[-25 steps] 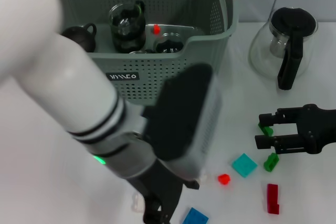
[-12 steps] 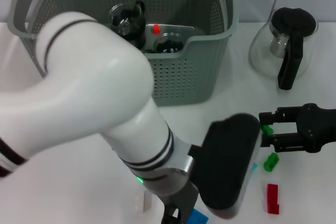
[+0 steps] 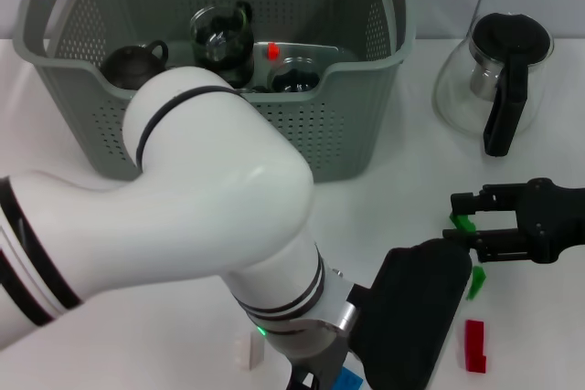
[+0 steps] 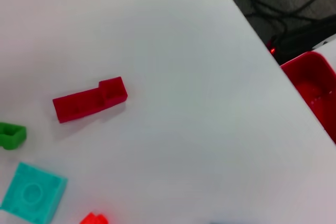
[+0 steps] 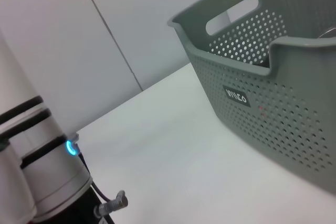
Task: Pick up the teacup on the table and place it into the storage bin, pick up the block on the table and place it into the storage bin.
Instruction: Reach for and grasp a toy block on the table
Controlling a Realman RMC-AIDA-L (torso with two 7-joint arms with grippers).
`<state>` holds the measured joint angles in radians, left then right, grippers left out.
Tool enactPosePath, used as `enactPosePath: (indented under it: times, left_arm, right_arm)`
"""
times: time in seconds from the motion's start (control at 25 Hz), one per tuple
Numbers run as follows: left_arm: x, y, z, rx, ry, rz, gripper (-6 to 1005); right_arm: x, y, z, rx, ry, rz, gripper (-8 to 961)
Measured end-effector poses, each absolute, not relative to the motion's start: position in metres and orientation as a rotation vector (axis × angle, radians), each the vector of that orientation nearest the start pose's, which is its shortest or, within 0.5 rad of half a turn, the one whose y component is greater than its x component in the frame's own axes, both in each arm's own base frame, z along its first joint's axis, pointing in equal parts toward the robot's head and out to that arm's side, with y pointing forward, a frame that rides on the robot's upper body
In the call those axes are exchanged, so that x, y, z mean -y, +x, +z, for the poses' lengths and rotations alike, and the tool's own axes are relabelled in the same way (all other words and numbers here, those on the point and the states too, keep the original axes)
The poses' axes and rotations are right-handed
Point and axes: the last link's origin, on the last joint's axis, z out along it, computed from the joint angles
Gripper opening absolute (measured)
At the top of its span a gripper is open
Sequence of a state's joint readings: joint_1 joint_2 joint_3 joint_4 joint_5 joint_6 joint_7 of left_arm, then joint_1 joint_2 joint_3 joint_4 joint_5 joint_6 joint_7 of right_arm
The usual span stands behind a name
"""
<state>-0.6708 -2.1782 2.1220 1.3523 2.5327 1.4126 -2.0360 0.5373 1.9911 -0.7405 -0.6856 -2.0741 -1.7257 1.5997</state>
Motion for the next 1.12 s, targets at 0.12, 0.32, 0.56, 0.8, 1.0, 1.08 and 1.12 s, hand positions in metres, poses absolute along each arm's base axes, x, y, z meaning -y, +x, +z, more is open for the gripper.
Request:
enactPosePath:
  times: [0.12, 0.32, 0.56, 0.8, 1.0, 1.08, 1.12]
  left_arm:
    - [-0.253, -0.112, -0.146, -0.775, -3.048, 0.860, 882]
    - [-0.251, -0.114, -0.149, -0.789, -3.045, 0.873, 695]
    - [-0.252, -0.115, -0.152, -0.786, -3.044, 0.861, 618]
    - [-0.254, -0.116, -0.154, -0.769, -3.040, 0.868, 615]
    - [-0.254, -0.115, -0.154, -0.760, -3.039, 0.872, 613]
    - [-0.254, -0.115, -0.154, -0.760, -3.040, 0.881, 588]
    - [-0.254, -0.115, -0.154, -0.761, -3.041, 0.883, 564]
  right_arm:
    - [-0.318, 0.267, 0.027, -0.838, -2.895, 0.598, 743]
    - [-0.318, 0.267, 0.027, -0.836, -2.894, 0.596, 743]
    - [-0.318, 0.268, 0.027, -0.840, -2.891, 0.595, 743]
    - [-0.318, 0.268, 0.028, -0.836, -2.887, 0.593, 744]
    - [-0.320, 0.270, 0.028, -0.833, -2.871, 0.584, 744]
    - [-0.320, 0.271, 0.028, -0.832, -2.869, 0.582, 744]
    - [-0.320, 0.271, 0.028, -0.832, -2.868, 0.582, 744]
